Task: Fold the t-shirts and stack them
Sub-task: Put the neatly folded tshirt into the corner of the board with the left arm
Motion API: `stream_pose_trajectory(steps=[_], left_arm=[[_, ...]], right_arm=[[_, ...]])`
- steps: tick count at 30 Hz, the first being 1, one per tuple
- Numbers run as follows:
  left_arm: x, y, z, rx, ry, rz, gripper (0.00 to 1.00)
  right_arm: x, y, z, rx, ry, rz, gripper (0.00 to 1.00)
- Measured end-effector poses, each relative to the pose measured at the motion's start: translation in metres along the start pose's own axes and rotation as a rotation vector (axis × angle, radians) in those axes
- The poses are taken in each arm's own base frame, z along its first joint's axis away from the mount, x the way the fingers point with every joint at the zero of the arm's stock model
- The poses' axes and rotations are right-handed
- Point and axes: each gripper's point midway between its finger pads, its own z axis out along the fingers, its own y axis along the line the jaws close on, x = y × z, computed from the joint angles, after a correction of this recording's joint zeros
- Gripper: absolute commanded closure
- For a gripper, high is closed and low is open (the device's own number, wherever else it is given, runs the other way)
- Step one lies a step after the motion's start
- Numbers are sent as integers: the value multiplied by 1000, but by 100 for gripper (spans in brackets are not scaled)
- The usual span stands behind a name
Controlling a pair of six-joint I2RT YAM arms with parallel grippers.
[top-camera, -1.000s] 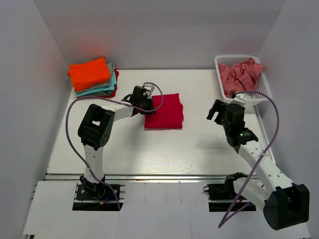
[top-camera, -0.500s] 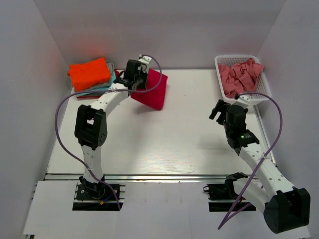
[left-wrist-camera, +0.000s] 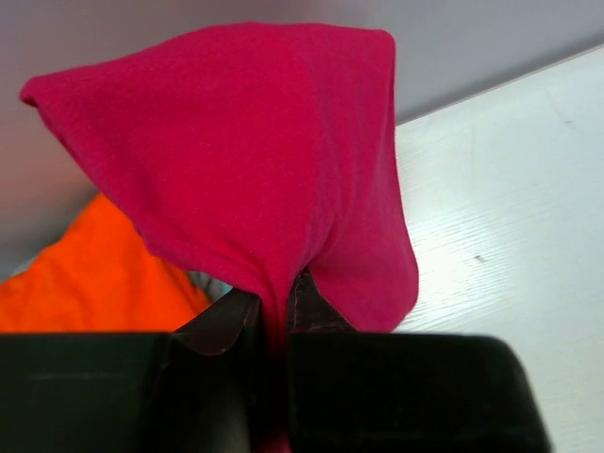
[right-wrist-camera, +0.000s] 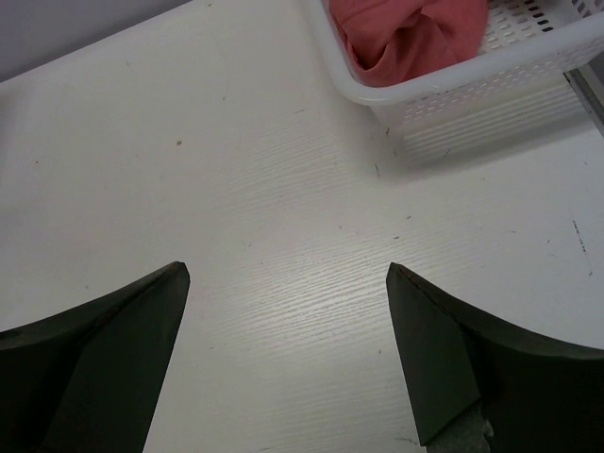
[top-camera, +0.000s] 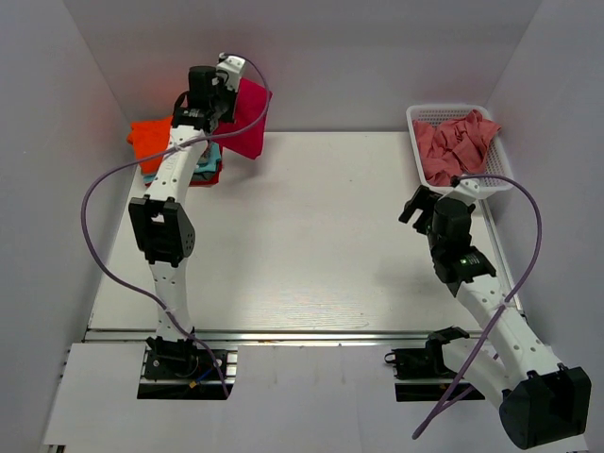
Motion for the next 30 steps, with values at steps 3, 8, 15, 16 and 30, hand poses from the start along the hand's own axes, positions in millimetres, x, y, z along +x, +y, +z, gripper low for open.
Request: stream_pose_trajectory(steps=[3,8,15,16,30], left_arm=[[5,20,-2,-20,14,8,100],[11,54,-8,-69,22,-7,100],[12,101,-20,-126,-4,-56,100],[12,105,-21,-128,-8,-62,100],[37,176,-32,-150,-46,-165,100]], right_arm=[[-7,3,-1,-6,-11,11,9],[-11,8,-3,-23,-11,24,9],[-9,18,1,-62,21,28,9],[-8,19,2,-64,26,29,9],[20,37,21,-115,148,44,9]])
